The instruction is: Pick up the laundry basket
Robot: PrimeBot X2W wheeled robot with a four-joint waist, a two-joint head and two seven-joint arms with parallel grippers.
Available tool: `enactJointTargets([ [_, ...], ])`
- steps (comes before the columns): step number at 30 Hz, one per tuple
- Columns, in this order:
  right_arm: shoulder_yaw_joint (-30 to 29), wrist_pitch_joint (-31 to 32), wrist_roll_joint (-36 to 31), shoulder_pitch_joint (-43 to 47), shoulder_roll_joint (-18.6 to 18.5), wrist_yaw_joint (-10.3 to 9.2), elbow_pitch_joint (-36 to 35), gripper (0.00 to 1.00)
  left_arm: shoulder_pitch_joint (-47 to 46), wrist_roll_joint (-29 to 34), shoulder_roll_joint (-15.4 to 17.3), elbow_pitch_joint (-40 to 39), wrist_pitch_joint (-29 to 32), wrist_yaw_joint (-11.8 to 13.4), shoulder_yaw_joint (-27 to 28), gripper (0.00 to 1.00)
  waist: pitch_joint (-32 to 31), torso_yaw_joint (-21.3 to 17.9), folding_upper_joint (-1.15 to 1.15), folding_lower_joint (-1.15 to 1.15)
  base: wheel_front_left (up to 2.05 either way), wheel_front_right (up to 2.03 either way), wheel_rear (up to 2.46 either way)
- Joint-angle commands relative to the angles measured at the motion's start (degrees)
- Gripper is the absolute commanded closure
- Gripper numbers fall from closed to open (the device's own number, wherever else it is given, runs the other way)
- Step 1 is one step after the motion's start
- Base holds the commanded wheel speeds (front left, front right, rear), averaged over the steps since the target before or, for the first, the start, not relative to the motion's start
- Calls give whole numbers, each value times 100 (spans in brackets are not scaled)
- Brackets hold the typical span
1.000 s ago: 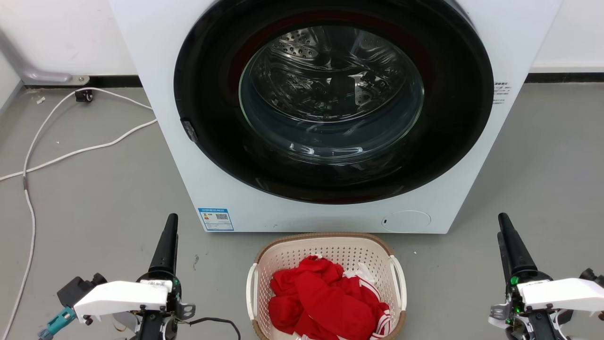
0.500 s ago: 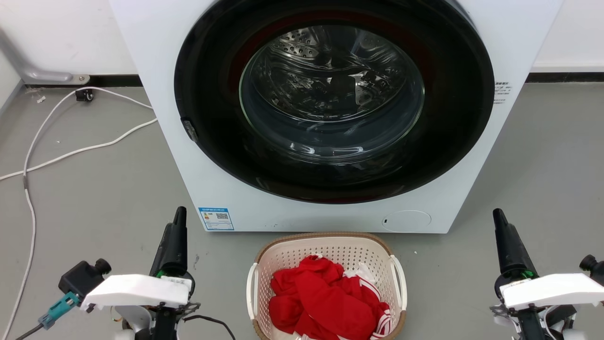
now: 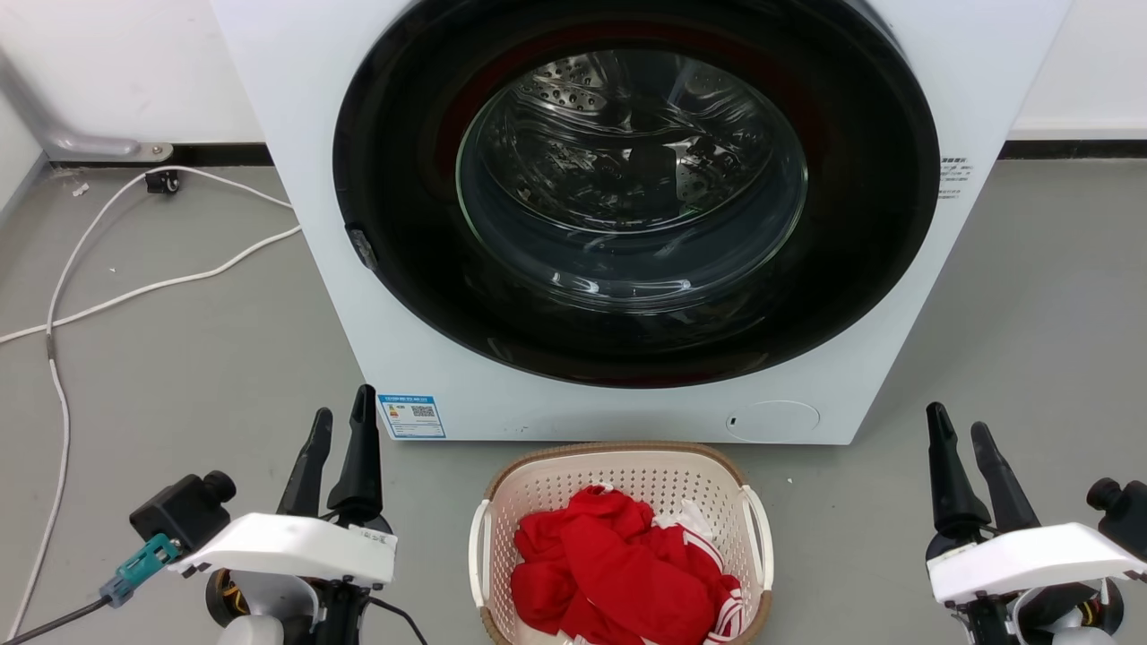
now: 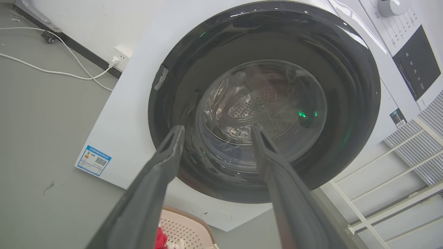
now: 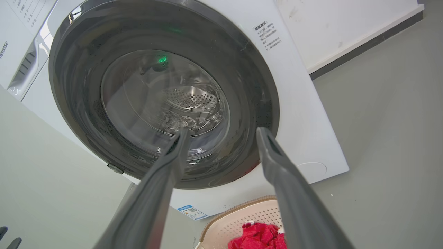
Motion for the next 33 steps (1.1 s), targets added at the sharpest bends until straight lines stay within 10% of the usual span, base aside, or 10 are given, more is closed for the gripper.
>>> enactJointTargets([
  [1, 2, -70, -311, -23, 6, 0, -98, 0, -100, 283, 9, -47, -77, 25, -38, 0, -9, 2, 0, 0, 0, 0, 0],
  [33, 149, -176, -2526, 127, 23, 0, -382, 0, -153, 2487, 96, 104, -543, 128, -301, 0, 16, 23, 0, 0, 0, 0, 0],
])
